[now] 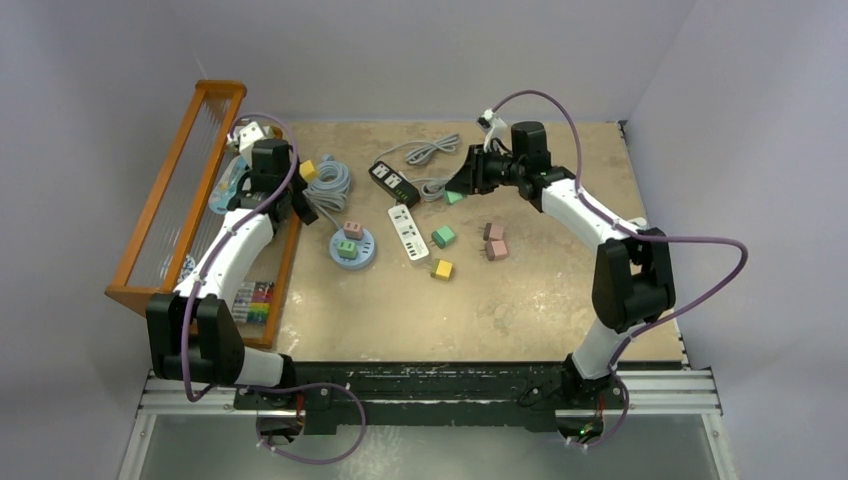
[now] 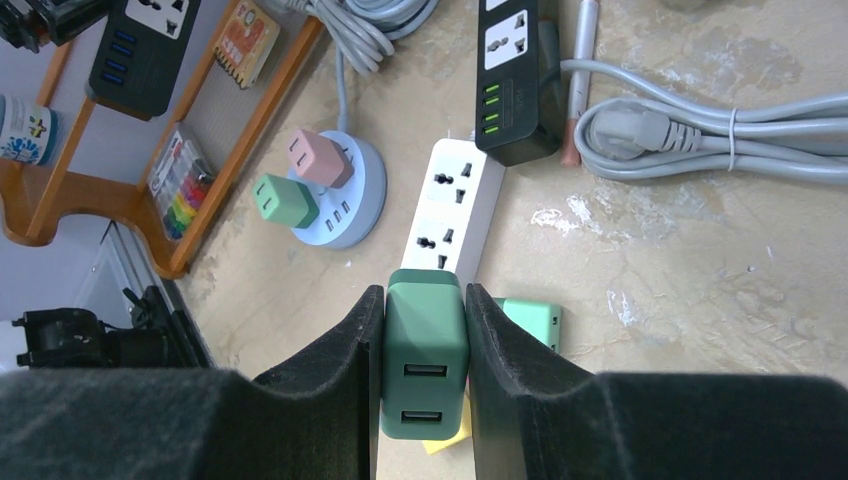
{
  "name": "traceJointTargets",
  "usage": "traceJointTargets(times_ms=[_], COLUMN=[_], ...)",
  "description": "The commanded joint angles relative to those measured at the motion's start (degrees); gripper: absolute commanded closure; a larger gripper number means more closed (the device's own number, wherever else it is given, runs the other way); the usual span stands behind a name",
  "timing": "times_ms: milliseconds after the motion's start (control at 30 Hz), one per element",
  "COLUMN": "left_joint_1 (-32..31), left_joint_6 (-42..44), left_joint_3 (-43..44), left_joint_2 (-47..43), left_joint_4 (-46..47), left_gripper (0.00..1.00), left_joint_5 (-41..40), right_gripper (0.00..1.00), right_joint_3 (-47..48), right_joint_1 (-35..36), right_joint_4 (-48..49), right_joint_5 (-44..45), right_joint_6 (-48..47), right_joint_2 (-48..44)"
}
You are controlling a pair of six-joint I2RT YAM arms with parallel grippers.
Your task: Pull the plug off the socket
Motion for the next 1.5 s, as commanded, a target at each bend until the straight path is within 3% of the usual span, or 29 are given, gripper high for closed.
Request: traceJointTargets(times_ms=[0,767,1467], left_joint_1=[0.95,2.58,2.62], left_joint_6=[1.67,2.65,1.60], left_joint_3=[3.12,2.19,1.77], left_joint_2=[-1.17,-0.91,-0.96], left_joint_4=[5.45,7.09,7.88], left_gripper=[1.00,1.00,1.00], left_joint_5=[-0.04,4.22,7.08], right_gripper=[1.00,1.00,1.00], right_joint_3=[-0.54,-5.92,2.28], right_joint_1=[0.13,-5.58,-3.48], right_joint_4=[1.00,11.98,17.37], right_joint_5=[0.39,-2.60,0.77], right_joint_6=[-1.37,5.87,8.51], right_joint_2=[-0.29,5.18,17.74])
